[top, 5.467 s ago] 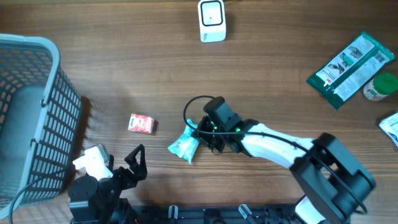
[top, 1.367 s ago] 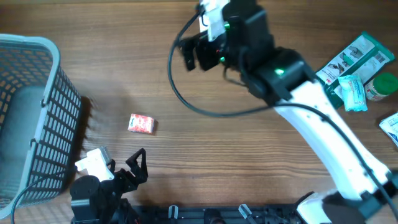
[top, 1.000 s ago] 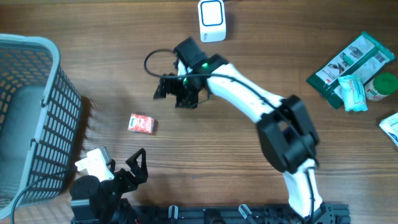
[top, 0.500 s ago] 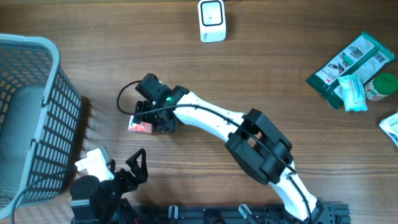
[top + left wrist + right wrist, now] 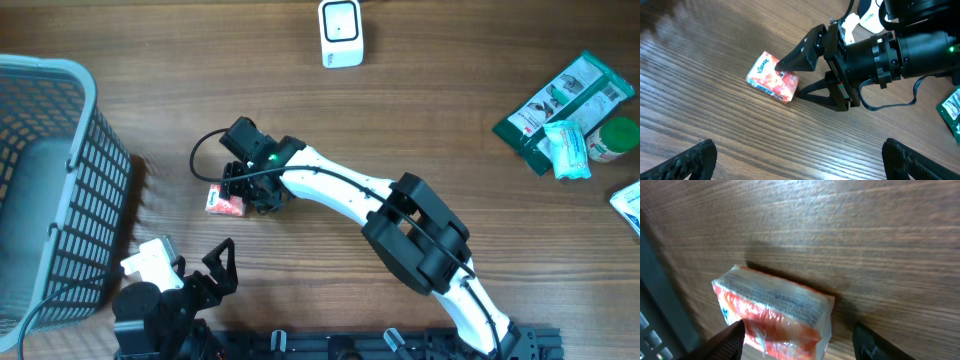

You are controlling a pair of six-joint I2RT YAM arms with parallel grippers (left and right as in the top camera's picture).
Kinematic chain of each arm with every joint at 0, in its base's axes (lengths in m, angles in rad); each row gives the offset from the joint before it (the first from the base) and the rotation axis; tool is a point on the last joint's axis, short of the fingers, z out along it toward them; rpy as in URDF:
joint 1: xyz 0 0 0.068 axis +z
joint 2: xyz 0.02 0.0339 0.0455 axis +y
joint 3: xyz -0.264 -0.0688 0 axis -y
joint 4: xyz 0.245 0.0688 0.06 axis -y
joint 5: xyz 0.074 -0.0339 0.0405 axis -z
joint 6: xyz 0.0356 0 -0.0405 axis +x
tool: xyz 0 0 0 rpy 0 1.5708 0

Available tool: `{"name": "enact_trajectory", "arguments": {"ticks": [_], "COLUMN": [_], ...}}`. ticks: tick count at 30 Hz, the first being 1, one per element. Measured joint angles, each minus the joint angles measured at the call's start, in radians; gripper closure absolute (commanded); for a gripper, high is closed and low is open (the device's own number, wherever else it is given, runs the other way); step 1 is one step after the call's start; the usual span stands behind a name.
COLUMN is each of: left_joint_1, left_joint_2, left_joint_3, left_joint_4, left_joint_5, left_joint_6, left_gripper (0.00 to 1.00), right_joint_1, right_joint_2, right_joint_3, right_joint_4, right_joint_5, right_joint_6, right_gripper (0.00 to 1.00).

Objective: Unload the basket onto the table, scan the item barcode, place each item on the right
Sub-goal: 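Lift the Kleenex pack up to the scanner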

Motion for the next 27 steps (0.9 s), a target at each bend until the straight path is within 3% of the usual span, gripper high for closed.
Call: {"name": "enact_trajectory", "arguments": {"ticks": [3,4,9,12,13,14,15,17,18,19,27], "left_joint_1": [0.0,0.0,0.0,0.0,0.0,0.0,0.0,0.0,0.0,0.0,0.0], "left_joint_2": [0.0,0.0,0.0,0.0,0.0,0.0,0.0,0.0,0.0,0.0,0.0], "left_joint_3": [0.0,0.0,0.0,0.0,0.0,0.0,0.0,0.0,0.0,0.0,0.0], "left_joint_4": [0.0,0.0,0.0,0.0,0.0,0.0,0.0,0.001,0.0,0.0,0.0], "left_joint_5": [0.0,0.0,0.0,0.0,0.0,0.0,0.0,0.0,0.0,0.0,0.0], "left_joint_6": [0.0,0.0,0.0,0.0,0.0,0.0,0.0,0.0,0.0,0.0,0.0], "left_gripper": [0.0,0.0,0.0,0.0,0.0,0.0,0.0,0.0,0.0,0.0,0.0], "right_joint_1": [0.0,0.0,0.004,-0.041,-0.102,-0.149,-0.203,-0.294,-0.346,-0.389,-0.477], "right_joint_2": [0.005,0.01,0.008,-0.021,-0.042,-0.057,-0.075,-0.104,-0.115,-0.117,-0.119], "right_joint_3": [0.0,0.0,0.012,0.012,0.002,-0.002,-0.005,-0.004,-0.006,-0.006,-0.008], "right_joint_4": [-0.001,-0.005,-0.044,-0.204,-0.309,-0.404,-0.496,-0.73,-0.864,-0.972,-1.028], "right_joint_5": [0.014,0.039,0.122,0.069,-0.05,-0.149,-0.244,-0.383,-0.446,-0.492,-0.705], "right_joint_6": [0.004,0.005,-0.039,-0.12,-0.17,-0.241,-0.308,-0.392,-0.422,-0.442,-0.477], "right_gripper": [0.92,0.96,0.96,0.96,0.96,0.87,0.86,0.86,0.96,0.96,0.96]}}
